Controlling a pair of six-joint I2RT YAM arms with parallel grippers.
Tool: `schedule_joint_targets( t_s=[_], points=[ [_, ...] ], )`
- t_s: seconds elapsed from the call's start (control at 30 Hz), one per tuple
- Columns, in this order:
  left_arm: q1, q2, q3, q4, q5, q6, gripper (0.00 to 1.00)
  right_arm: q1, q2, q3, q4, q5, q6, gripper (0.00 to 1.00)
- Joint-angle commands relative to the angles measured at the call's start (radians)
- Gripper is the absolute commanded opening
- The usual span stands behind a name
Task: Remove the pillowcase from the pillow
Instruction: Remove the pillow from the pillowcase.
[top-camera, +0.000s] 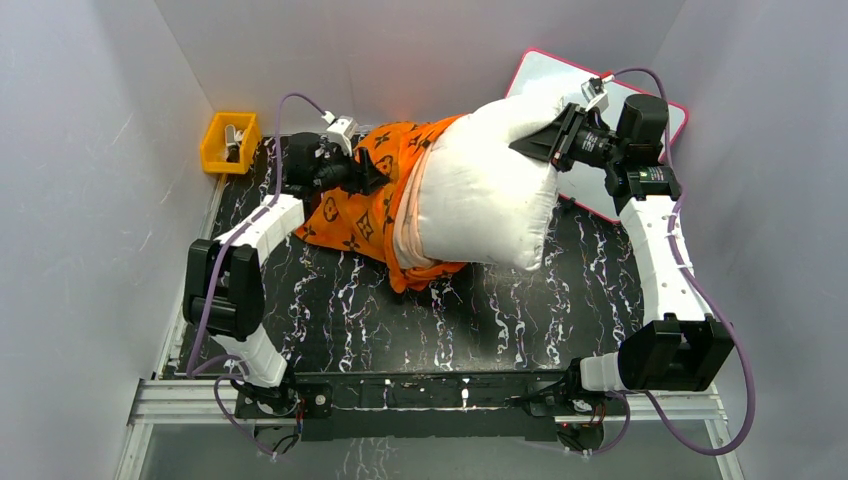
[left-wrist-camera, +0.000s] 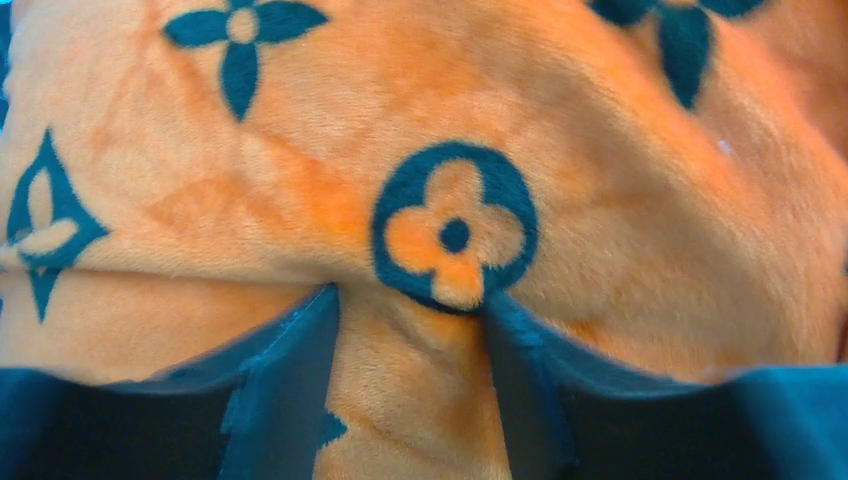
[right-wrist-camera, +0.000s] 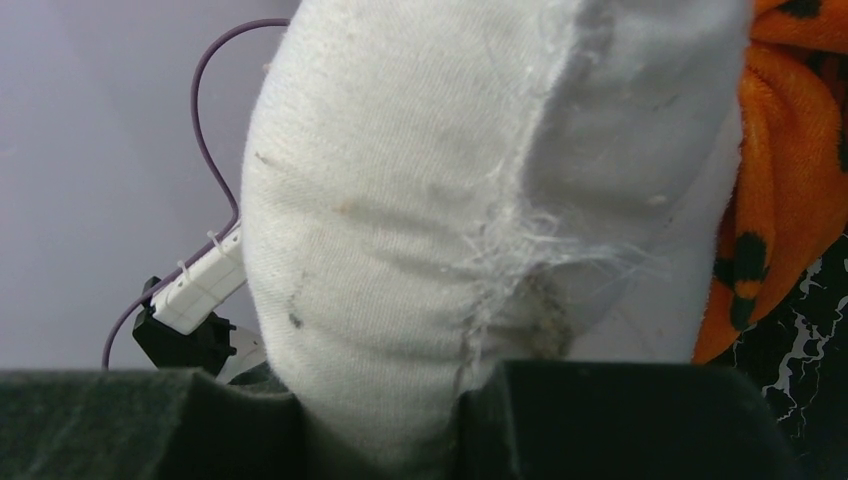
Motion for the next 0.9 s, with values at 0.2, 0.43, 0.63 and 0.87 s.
schedule_joint_targets(
  t_s=[0.2, 0.43, 0.63, 0.87],
  points=[
    [0.016, -0.031, 0.026, -0.144, -0.339, 0.11, 0.0, 0.013, -0.045, 0.053, 0.048, -0.134, 0.008, 0.0],
    [0.254, -0.115, -0.031, -0.205, -0.494, 0.012, 0.0, 0.013, -0.039, 0.064, 0.096, -0.147, 0.039, 0.0],
    [0.319, -0.293, -0.115, -0.299, -0.728, 0.023, 0.0, -0.005, -0.004, 0.052, 0.283, -0.195, 0.162, 0.0],
    [0.32, -0.569, -0.177, -0.423, -0.669, -0.002, 0.0, -0.011, 0.166, 0.008, 1.179, -0.362, 0.842, 0.0]
  ],
)
